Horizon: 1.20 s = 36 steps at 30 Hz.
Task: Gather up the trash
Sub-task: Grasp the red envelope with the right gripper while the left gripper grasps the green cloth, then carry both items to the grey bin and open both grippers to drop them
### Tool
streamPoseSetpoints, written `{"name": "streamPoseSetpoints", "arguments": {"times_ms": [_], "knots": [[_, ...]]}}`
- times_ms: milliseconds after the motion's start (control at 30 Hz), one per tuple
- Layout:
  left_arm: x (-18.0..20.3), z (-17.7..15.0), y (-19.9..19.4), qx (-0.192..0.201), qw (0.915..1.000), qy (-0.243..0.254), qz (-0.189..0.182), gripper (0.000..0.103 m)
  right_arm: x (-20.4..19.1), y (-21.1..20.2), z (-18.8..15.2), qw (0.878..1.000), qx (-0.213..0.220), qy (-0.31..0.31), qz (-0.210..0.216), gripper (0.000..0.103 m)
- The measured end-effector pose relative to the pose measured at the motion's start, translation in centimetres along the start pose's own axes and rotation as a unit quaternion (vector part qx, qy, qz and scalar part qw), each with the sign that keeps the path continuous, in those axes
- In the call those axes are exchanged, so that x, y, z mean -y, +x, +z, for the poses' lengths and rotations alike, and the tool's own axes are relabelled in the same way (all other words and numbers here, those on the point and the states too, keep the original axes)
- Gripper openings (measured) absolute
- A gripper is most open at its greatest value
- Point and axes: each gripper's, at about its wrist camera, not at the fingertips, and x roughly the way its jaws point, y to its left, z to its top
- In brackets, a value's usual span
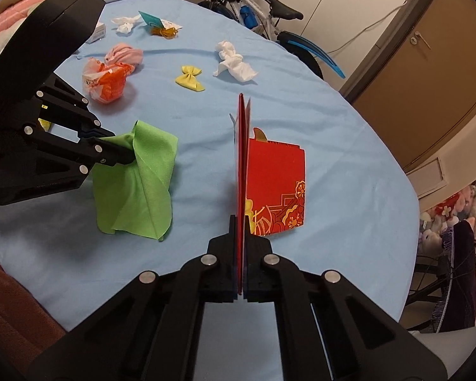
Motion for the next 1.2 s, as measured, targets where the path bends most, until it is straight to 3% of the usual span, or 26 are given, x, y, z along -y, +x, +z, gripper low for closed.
{"name": "streamPoseSetpoints", "arguments": {"times_ms": [367, 700, 933, 1200], "knots": [[1.4, 0.4, -9.9, 0.059, 0.9970, 0.051, -0.004, 0.004, -0.8, -9.9, -0.2, 0.998, 0.023, 0.048, -0.041, 0.001], [5.2, 2.3, -18.6, 0.121, 0.9875, 0.098, -0.025, 0.004, -0.5, -21.1, -2.3, 0.989, 0.054, 0.098, -0.100, 0.001], [10.9, 6.0, -23.7, 0.163, 0.9738, 0.148, -0.058, 0.004, 2.5, -28.1, -5.6, 0.975, 0.060, 0.151, -0.150, 0.001], [20.4, 11.8, -27.2, 0.208, 0.9496, 0.215, -0.094, 0.004, 9.1, -35.4, -11.3, 0.948, 0.054, 0.239, -0.202, 0.001]]}}
